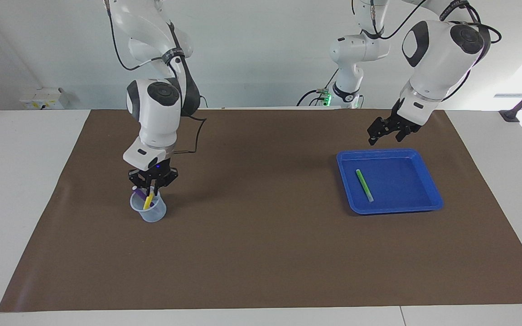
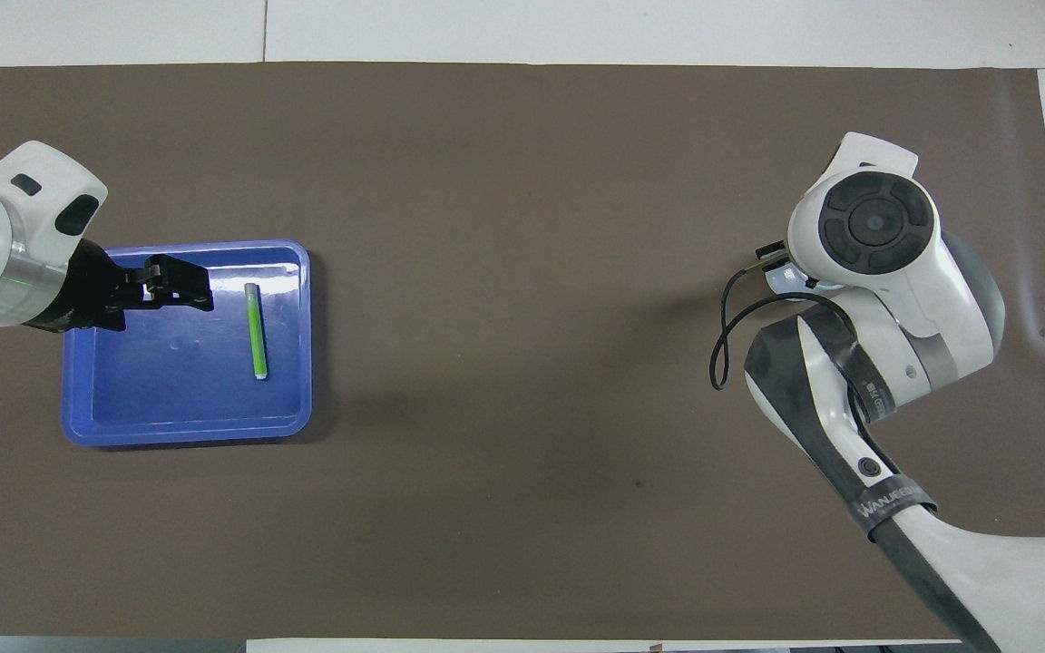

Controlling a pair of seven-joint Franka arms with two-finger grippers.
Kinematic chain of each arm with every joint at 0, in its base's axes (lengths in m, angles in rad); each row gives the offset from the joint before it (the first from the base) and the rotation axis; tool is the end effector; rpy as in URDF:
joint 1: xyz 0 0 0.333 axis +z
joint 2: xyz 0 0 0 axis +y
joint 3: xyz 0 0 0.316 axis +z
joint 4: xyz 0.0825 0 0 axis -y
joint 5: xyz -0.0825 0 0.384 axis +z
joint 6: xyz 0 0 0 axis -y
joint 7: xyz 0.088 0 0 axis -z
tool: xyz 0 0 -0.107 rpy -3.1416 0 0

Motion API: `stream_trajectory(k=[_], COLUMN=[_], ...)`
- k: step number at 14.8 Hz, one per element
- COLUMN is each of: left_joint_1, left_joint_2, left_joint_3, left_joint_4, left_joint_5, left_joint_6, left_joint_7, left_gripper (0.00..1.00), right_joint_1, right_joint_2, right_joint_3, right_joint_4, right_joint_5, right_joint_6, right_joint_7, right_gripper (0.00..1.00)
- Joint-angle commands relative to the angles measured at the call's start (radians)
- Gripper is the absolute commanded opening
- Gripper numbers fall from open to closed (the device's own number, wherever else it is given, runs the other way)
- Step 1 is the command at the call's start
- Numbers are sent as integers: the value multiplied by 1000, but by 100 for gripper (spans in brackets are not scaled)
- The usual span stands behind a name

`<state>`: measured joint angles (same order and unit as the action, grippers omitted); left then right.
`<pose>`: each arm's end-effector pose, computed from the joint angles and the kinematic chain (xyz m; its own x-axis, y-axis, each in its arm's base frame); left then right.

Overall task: Right arm passes pens to left for tray arrangement
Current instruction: 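Pull the yellow pen from the cup with the right gripper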

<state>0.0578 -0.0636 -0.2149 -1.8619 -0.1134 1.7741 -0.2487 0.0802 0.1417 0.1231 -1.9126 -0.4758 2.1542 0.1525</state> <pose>0.5322 -0.0969 0.5379 0.9922 0.1140 -0.0496 0.1180 -0.9892 0.0872 0.5967 0.1013 0.4353 0.9449 0.3084 0.1097 0.2473 -0.8921 0.3780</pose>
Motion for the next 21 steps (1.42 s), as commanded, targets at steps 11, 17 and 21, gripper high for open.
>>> stream_trajectory(k=[11, 17, 21], left_joint_1=[10, 25, 20], left_joint_2=[-19, -45, -77], left_joint_3=[12, 14, -1], left_joint_4=[-2, 58, 63], left_joint_5=[-102, -345, -466], left_joint_6=[-34, -81, -1], left_joint_7=[-43, -540, -1022], left_gripper=[100, 100, 100], right_joint_1=[-8, -7, -5], right_joint_2=[-77, -59, -51], right_joint_3=[7, 136, 207], right_joint_4=[276, 297, 299], right_joint_5=[846, 1111, 1186], right_joint_6=[-304, -127, -79], right_joint_7=[190, 622, 722], right_gripper=[0, 0, 0])
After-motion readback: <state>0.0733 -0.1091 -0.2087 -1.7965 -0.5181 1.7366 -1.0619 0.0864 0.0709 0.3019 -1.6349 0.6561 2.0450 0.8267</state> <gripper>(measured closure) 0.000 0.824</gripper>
